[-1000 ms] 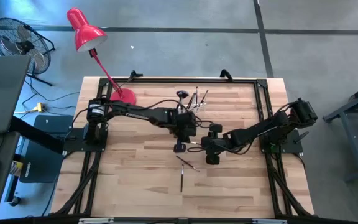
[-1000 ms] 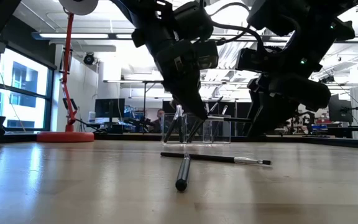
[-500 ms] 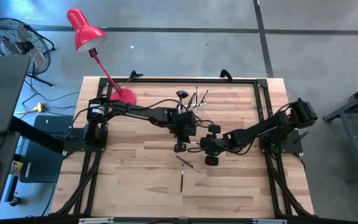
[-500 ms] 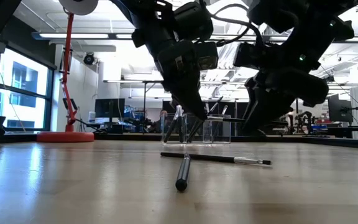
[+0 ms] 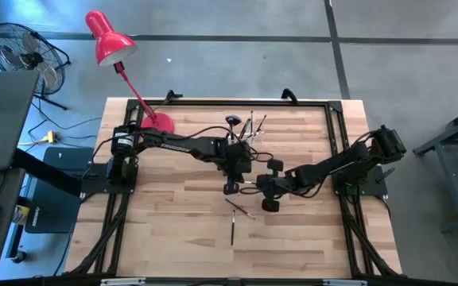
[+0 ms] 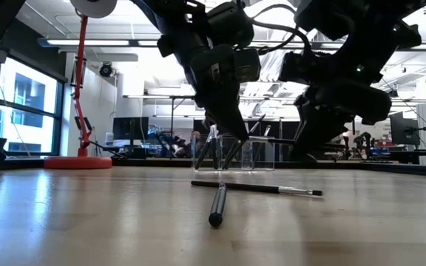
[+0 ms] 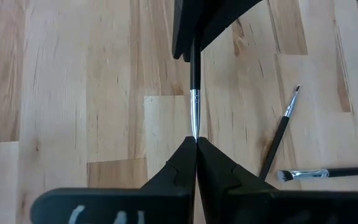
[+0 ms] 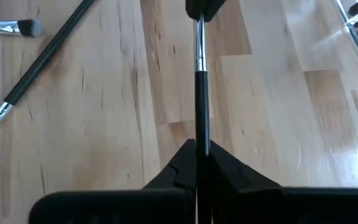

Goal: Put items in baskets/containers
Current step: Put the eyeshadow brush into the transparent organizer

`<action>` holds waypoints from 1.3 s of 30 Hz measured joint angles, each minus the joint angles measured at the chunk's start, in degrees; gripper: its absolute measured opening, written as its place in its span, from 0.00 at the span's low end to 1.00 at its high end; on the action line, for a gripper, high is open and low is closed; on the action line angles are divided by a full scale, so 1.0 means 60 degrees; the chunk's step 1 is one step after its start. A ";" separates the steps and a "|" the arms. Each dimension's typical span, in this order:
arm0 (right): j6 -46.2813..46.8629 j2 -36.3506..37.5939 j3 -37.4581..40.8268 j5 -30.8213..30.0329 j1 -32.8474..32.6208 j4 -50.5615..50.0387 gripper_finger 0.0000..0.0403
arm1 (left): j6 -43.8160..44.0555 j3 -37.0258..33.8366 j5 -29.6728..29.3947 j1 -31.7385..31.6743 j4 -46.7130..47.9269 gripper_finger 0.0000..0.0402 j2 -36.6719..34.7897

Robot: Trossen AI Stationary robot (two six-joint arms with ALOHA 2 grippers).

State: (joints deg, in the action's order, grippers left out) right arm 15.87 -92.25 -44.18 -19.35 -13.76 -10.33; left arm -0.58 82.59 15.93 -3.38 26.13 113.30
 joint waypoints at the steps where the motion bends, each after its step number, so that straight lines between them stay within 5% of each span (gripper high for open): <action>1: 0.0106 0.0000 -0.0003 0.0009 0.0003 -0.0010 0.03 | 0.0003 0.0000 -0.0020 0.0000 -0.0001 0.00 -0.0001; 18: 0.1248 0.0000 -0.0003 -0.0127 0.0044 -0.0139 0.03 | 0.0008 0.0000 -0.0024 -0.0071 0.0176 0.23 0.0000; 27: 0.2371 0.0004 -0.0003 -0.0243 0.0022 -0.0175 0.02 | -0.0197 -0.0348 0.0912 -0.0969 0.0890 0.25 -0.1418; 33: 0.3831 0.0011 0.0000 -0.0415 0.0025 0.0099 0.02 | 0.0127 -0.2250 0.0719 -0.1560 -0.0053 0.25 -0.3207; 39: 0.3745 0.0134 0.0015 -0.1432 0.0083 0.2399 0.02 | 0.1681 -0.5537 0.0863 -0.1751 -0.2999 0.25 -0.5506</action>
State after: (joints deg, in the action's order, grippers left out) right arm 38.34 -91.45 -44.10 -27.94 -13.26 4.06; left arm 9.51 49.36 21.10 -13.88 8.14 80.26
